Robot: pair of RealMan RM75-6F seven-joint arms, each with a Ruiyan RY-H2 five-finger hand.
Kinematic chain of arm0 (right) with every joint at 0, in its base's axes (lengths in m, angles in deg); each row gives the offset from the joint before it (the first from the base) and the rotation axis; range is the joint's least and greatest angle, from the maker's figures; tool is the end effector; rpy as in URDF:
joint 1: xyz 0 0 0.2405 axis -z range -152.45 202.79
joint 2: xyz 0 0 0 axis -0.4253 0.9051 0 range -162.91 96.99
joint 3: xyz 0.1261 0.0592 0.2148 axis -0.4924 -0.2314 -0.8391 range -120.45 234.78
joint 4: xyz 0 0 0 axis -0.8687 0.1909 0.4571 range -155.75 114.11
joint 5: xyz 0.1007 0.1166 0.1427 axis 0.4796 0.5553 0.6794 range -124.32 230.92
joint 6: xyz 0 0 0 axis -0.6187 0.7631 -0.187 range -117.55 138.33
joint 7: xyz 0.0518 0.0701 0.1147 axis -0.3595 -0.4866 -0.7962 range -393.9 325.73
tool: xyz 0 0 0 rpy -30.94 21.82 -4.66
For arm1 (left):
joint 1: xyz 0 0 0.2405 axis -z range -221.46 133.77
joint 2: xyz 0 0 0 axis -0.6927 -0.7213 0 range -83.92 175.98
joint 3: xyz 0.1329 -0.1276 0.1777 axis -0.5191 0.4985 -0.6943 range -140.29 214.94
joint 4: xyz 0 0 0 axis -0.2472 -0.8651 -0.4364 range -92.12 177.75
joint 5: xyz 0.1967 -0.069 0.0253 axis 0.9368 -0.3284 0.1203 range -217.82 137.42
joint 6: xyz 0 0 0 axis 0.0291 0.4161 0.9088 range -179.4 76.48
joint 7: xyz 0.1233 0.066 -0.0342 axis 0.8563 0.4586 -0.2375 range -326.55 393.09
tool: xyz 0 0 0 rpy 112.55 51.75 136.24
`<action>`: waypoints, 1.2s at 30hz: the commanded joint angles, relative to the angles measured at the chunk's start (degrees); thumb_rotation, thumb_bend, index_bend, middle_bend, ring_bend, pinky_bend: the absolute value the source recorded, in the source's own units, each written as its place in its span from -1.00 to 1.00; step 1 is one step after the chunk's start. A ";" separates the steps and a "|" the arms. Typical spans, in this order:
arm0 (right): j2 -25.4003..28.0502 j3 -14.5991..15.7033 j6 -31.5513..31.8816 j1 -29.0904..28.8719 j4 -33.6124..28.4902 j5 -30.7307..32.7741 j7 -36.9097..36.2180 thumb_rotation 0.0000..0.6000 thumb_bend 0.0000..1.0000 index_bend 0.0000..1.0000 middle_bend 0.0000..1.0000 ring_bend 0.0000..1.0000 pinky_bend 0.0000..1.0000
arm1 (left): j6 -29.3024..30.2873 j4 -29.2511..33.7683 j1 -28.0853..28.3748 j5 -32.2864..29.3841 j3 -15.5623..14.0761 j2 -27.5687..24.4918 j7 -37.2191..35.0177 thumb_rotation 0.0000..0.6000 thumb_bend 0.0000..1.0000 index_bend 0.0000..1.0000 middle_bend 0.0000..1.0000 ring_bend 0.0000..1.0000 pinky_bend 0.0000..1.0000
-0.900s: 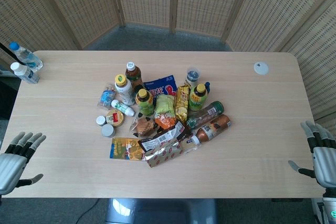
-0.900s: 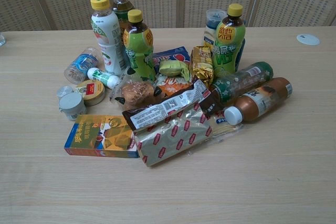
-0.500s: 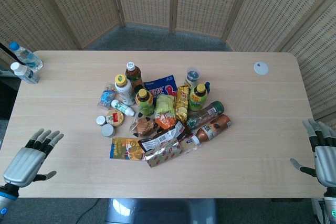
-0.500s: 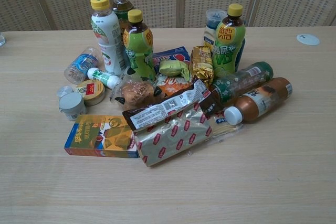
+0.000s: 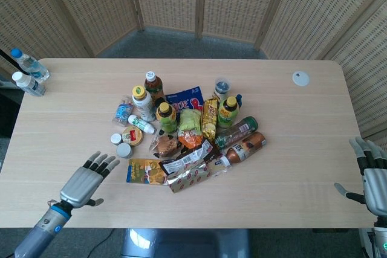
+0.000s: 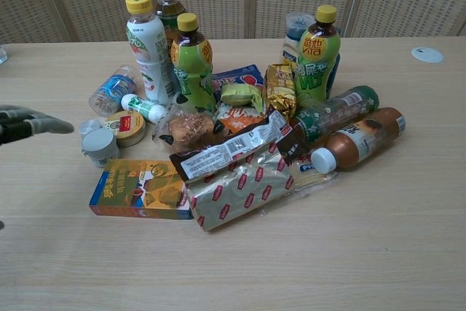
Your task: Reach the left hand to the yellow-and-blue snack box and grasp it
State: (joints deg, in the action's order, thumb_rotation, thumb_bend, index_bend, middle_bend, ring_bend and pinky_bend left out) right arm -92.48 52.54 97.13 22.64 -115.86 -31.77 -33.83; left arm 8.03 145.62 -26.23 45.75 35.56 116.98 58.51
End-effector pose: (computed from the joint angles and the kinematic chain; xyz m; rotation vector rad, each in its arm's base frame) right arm -0.3119 -0.1744 0.1892 1.3297 -0.8586 0.8830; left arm -0.2346 0.1952 0.0401 -2.0082 -0.8957 -0.6751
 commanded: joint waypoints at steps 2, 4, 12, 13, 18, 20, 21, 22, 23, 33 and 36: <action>0.12 -0.09 -0.10 0.01 0.03 0.25 -0.42 0.94 -1.00 -1.00 -1.00 -1.00 -1.00 | -3.54 -0.10 2.79 -5.61 1.63 5.75 4.77 1.00 -1.00 -0.93 -1.00 -1.00 -1.00; 0.15 -0.11 -0.17 0.00 0.10 0.33 -0.57 0.94 -1.00 -1.00 -1.00 -1.00 -1.00 | -3.80 -0.40 3.51 -6.95 1.89 7.57 6.67 1.00 -1.00 -0.93 -1.00 -1.00 -1.00; 0.35 -0.22 -0.35 0.00 0.23 0.55 -1.70 0.95 -1.00 -1.00 -1.00 -1.00 -1.00 | -3.58 -1.23 5.60 -12.79 2.65 12.18 12.88 1.00 -1.00 -0.93 -1.00 -1.00 -1.00; 0.37 -0.20 -0.38 0.00 0.23 0.55 -1.75 0.95 -1.00 -1.00 -1.00 -1.00 -1.00 | -3.59 -1.53 5.81 -13.52 2.71 12.56 13.25 1.00 -1.00 -0.93 -1.00 -1.00 -1.00; 0.29 -0.14 -0.59 -0.08 0.33 0.53 -1.71 0.94 -1.00 -1.00 -1.00 -1.00 -1.00 | -3.82 -3.48 7.05 -17.41 3.00 14.66 14.58 1.00 -1.00 -0.93 -1.00 -1.00 -1.00; 0.25 -0.16 -0.61 -0.10 0.38 0.57 -1.74 0.95 -1.00 -1.00 -1.00 -1.00 -1.00 | -3.89 -4.13 7.52 -18.44 3.10 15.38 14.80 1.00 -1.00 -0.93 -1.00 -1.00 -1.00; 0.24 -0.18 -0.64 -0.11 0.41 0.61 -1.80 0.95 -1.00 -1.00 -1.00 -1.00 -1.00 | -3.90 -4.51 7.85 -19.07 3.19 15.89 14.95 1.00 -1.00 -0.93 -1.00 -1.00 -1.00; 0.25 -0.19 -0.66 -0.11 0.44 0.64 -1.85 0.94 -1.00 -1.00 -1.00 -1.00 -1.00 | -3.89 -4.80 8.11 -19.44 3.25 16.28 15.07 1.00 -1.00 -0.93 -1.00 -1.00 -1.00; 0.26 -0.18 -0.68 -0.10 0.46 0.66 -1.92 0.94 -1.00 -1.00 -1.00 -1.00 -1.00 | -3.84 -5.10 8.38 -19.75 3.32 16.65 15.22 1.00 -1.00 -0.93 -1.00 -1.00 -1.00; 0.27 -0.15 -0.97 -0.18 0.68 0.71 -2.46 0.95 -1.00 -1.00 -1.00 -1.00 -1.00 | -3.23 -7.41 11.17 -23.29 3.98 20.43 16.85 1.00 -1.00 -0.92 -1.00 -1.00 -1.00; 0.27 -0.15 -0.93 -0.15 0.67 0.69 -2.60 0.95 -1.00 -1.00 -1.00 -1.00 -1.00 | -2.92 -7.82 11.78 -24.20 3.82 21.37 17.45 1.00 -1.00 -0.91 -1.00 -1.00 -1.00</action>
State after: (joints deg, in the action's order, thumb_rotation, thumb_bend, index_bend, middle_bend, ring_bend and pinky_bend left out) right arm -92.21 52.40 96.22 22.48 -115.18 -31.09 -36.39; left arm 4.96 137.98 -14.68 21.81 39.45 138.09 75.73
